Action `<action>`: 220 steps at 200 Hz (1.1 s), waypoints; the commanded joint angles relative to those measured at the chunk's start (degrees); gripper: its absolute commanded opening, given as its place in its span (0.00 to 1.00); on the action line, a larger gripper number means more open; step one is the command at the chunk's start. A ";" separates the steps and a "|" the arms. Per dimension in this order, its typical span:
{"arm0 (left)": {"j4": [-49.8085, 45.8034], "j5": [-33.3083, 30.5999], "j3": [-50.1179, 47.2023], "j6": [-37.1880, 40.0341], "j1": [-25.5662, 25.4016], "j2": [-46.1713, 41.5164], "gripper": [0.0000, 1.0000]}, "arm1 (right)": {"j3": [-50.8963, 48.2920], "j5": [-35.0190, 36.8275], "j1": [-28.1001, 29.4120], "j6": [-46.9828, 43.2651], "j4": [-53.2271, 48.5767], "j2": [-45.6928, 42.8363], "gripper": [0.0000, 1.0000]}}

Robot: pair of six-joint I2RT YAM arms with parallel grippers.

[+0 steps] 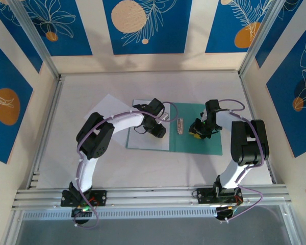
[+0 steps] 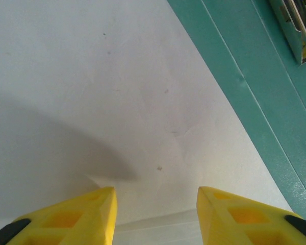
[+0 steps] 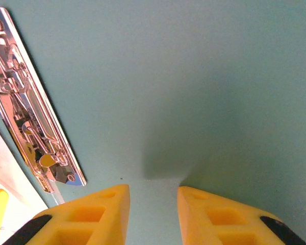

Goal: Put the files into the folder

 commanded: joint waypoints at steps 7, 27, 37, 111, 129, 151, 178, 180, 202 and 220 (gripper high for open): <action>-2.20 2.13 1.78 0.73 -0.18 1.29 0.46 | 0.10 2.26 -0.45 -0.32 -1.04 1.28 0.33; -2.03 3.98 1.83 1.89 -0.61 1.87 0.46 | 0.10 2.34 -0.49 -0.37 -1.19 1.34 0.33; -2.11 4.53 1.78 2.23 -0.70 2.10 0.46 | 0.09 2.43 -0.47 -0.23 -1.10 1.36 0.33; -3.49 0.28 2.16 2.20 -0.61 1.66 0.45 | 0.45 1.89 -0.45 0.12 -1.12 1.37 0.33; -3.78 0.15 2.61 2.19 -0.56 1.66 0.45 | 0.55 1.85 -0.51 0.18 -1.20 1.31 0.33; -3.80 1.08 2.93 2.12 -0.61 1.40 0.46 | 0.63 1.74 -0.54 0.12 -1.34 1.08 0.33; -4.74 2.76 5.61 1.69 -0.60 0.67 0.53 | 1.31 0.68 -0.47 0.29 -1.52 0.92 0.33; -4.81 2.74 5.93 1.62 -0.48 0.56 0.54 | 1.39 0.49 -0.51 0.31 -1.50 0.88 0.33; -6.23 2.73 9.04 0.08 0.60 -1.25 0.57 | 2.83 -0.84 -0.29 0.71 -2.29 0.05 0.35; -7.32 1.62 10.96 -1.54 1.94 -3.36 0.58 | 4.62 -1.79 -0.11 0.74 -3.65 -1.15 0.36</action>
